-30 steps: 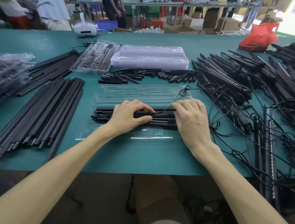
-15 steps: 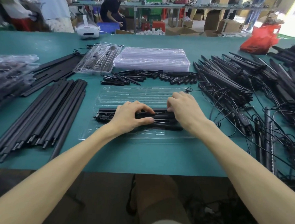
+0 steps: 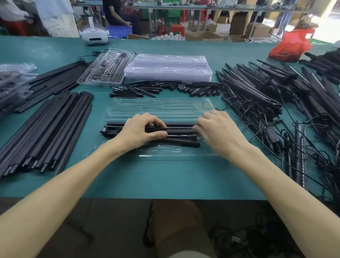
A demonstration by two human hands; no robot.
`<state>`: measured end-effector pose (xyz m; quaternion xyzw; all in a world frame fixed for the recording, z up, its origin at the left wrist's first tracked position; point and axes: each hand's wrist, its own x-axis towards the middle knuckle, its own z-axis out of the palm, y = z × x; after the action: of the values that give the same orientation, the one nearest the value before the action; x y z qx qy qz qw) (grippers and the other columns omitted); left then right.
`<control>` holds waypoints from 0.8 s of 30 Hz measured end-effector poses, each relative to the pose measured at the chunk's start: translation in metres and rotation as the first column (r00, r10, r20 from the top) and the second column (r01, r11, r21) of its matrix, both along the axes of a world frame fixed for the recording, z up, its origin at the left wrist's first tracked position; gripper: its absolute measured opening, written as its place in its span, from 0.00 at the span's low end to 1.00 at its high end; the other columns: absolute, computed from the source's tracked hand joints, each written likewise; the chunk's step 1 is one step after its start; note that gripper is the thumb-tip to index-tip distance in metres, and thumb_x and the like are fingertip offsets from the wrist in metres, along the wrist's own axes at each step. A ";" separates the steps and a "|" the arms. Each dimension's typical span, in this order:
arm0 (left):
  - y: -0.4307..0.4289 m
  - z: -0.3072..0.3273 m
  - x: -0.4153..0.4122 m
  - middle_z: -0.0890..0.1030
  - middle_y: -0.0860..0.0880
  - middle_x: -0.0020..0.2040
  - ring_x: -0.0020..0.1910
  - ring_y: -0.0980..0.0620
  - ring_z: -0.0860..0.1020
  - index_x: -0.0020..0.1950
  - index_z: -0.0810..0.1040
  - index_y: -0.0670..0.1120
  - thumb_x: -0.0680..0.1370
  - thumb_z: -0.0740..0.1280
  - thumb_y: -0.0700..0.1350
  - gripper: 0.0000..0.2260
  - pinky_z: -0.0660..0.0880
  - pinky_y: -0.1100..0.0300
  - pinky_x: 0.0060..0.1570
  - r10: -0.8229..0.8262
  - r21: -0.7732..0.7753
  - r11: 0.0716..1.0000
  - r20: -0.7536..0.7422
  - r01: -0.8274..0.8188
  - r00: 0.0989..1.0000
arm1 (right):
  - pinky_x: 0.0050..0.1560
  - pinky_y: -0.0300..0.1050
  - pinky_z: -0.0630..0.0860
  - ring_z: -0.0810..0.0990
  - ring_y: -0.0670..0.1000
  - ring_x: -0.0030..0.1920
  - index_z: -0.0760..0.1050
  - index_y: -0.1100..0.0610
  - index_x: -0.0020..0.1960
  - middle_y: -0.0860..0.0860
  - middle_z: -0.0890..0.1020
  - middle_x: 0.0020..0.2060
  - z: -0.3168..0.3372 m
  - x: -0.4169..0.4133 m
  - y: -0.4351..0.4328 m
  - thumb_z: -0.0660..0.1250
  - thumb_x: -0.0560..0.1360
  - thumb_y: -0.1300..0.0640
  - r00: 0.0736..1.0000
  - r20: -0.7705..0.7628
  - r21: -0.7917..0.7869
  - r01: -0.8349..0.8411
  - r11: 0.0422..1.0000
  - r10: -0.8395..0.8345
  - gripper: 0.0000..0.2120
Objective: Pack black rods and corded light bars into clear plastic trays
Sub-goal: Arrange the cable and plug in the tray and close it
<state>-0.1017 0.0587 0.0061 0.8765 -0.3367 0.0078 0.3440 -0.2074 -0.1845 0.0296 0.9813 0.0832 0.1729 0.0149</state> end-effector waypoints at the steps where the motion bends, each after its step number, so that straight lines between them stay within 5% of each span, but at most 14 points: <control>1: 0.002 0.000 0.002 0.81 0.58 0.51 0.54 0.57 0.78 0.49 0.82 0.62 0.72 0.74 0.62 0.09 0.72 0.46 0.63 -0.006 -0.007 1.000 -0.003 0.006 1.000 | 0.57 0.48 0.69 0.75 0.55 0.50 0.78 0.56 0.48 0.50 0.79 0.44 0.000 -0.004 -0.003 0.57 0.84 0.48 1.000 -0.012 0.000 0.004 1.000 -0.004 0.16; 6: 0.004 -0.004 0.007 0.82 0.57 0.51 0.55 0.56 0.78 0.50 0.83 0.60 0.73 0.74 0.60 0.09 0.72 0.47 0.63 -0.027 -0.019 0.999 -0.008 0.027 1.000 | 0.49 0.48 0.68 0.78 0.57 0.47 0.76 0.55 0.49 0.50 0.82 0.43 -0.002 -0.022 -0.014 0.57 0.84 0.45 0.994 -0.085 -0.012 0.074 0.997 -0.074 0.16; 10: 0.003 -0.004 0.007 0.82 0.57 0.51 0.55 0.56 0.77 0.50 0.83 0.58 0.73 0.75 0.57 0.08 0.72 0.49 0.63 -0.031 -0.024 0.999 -0.002 0.031 1.000 | 0.40 0.50 0.69 0.77 0.58 0.39 0.71 0.55 0.48 0.51 0.78 0.35 0.000 -0.036 -0.024 0.62 0.81 0.43 0.986 -0.116 0.196 0.144 0.970 -0.123 0.14; 17: 0.005 -0.002 0.005 0.82 0.55 0.52 0.55 0.54 0.77 0.52 0.83 0.57 0.74 0.74 0.56 0.08 0.72 0.50 0.63 -0.049 -0.025 0.999 -0.024 0.048 0.999 | 0.44 0.51 0.72 0.77 0.56 0.39 0.72 0.56 0.46 0.51 0.79 0.37 0.003 -0.043 -0.021 0.67 0.79 0.45 0.986 -0.120 0.275 0.143 0.951 -0.113 0.14; 24: 0.006 -0.002 0.004 0.81 0.57 0.51 0.55 0.54 0.77 0.51 0.83 0.58 0.75 0.74 0.56 0.07 0.72 0.48 0.62 -0.044 -0.017 0.999 -0.012 0.044 0.999 | 0.45 0.45 0.64 0.73 0.51 0.43 0.72 0.54 0.42 0.45 0.75 0.38 0.000 -0.047 -0.022 0.69 0.78 0.47 0.990 -0.112 0.297 0.114 0.948 -0.084 0.13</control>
<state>-0.0979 0.0645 0.0041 0.8659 -0.3537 -0.0022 0.3536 -0.2542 -0.2069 0.0293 0.9822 0.0071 0.1342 -0.1309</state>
